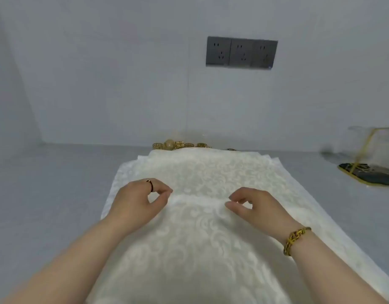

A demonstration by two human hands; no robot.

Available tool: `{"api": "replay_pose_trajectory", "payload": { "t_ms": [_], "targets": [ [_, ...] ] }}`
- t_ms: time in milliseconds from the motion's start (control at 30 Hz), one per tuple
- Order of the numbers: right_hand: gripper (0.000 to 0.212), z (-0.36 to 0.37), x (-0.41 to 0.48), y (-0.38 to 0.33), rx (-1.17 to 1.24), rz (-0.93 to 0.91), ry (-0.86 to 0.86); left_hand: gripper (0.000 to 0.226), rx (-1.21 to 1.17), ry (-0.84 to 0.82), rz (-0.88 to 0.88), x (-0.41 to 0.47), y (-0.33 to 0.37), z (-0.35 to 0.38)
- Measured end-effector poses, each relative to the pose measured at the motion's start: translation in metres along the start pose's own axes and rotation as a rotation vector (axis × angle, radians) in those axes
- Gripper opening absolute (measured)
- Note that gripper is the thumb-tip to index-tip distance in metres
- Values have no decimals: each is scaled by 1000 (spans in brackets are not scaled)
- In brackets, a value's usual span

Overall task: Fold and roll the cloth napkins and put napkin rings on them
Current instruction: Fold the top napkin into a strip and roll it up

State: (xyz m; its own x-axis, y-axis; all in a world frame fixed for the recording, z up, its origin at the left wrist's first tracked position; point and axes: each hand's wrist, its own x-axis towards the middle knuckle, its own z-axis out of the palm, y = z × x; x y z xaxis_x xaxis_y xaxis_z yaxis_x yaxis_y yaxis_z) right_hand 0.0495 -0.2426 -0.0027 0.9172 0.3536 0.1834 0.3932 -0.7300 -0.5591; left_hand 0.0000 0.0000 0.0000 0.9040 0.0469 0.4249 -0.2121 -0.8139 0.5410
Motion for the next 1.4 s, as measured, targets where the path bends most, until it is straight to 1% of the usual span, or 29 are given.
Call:
{"api": "replay_pose_trajectory", "payload": {
  "t_ms": [67,167,233,267,300,367,400,467,567,633,667,700,767,900,933,1000,1067,1133,1200,1233,1300,1367,1400],
  "targets": [
    [22,4,-12,0,54,22,-38,27,-34,-71,-35,-13,1,2],
    [19,13,-40,5,114,38,-114,12,-60,-225,-53,-45,-3,11],
    [28,19,-59,7,109,64,-239,9,-83,-311,-86,-67,-3,18],
    [35,22,-64,9,110,69,-282,11,-110,-324,-93,-73,-6,21],
    [40,24,-70,9,127,78,-309,26,-138,-346,-94,-80,-7,23],
    [48,29,-83,10,195,85,-313,69,-152,-376,-57,-92,-6,27],
    [52,30,-86,8,214,74,-309,80,-144,-397,-47,-95,-8,27],
    [61,33,-95,7,134,-3,-303,85,-111,-442,-22,-100,-9,26],
    [77,37,-103,1,-80,-166,-307,86,-48,-467,54,-100,-8,27],
    [74,42,-103,-1,-195,-228,-303,90,-8,-452,93,-99,-7,31],
    [68,45,-102,0,-239,-253,-280,84,14,-435,110,-97,-7,33],
    [60,47,-101,1,-256,-275,-246,74,30,-418,126,-96,-7,34],
    [47,48,-96,3,-217,-297,-184,54,25,-401,125,-92,-12,37],
    [29,36,-87,4,-134,-286,-130,21,1,-329,72,-86,-19,30],
    [27,30,-86,5,-148,-267,-104,19,7,-287,56,-83,-22,25],
    [27,15,-86,10,-249,-225,-66,24,9,-163,-3,-76,-27,11],
    [26,-2,-89,20,-345,-159,-75,22,23,-67,-95,-72,-35,-4],
    [14,-17,-94,28,-357,-76,-107,27,-52,-50,-175,-69,-45,-16],
    [5,-28,-101,32,-397,-15,-147,30,-124,-62,-209,-68,-53,-28],
    [7,-32,-103,33,-428,6,-164,33,-138,-74,-220,-68,-54,-32],
    [19,-39,-106,34,-429,36,-204,37,-179,-88,-254,-70,-56,-36],
    [33,-49,-112,33,-270,78,-255,33,-264,-79,-294,-73,-56,-42],
    [36,-56,-115,28,-178,95,-284,34,-325,-75,-322,-75,-55,-46]
  ]
}}
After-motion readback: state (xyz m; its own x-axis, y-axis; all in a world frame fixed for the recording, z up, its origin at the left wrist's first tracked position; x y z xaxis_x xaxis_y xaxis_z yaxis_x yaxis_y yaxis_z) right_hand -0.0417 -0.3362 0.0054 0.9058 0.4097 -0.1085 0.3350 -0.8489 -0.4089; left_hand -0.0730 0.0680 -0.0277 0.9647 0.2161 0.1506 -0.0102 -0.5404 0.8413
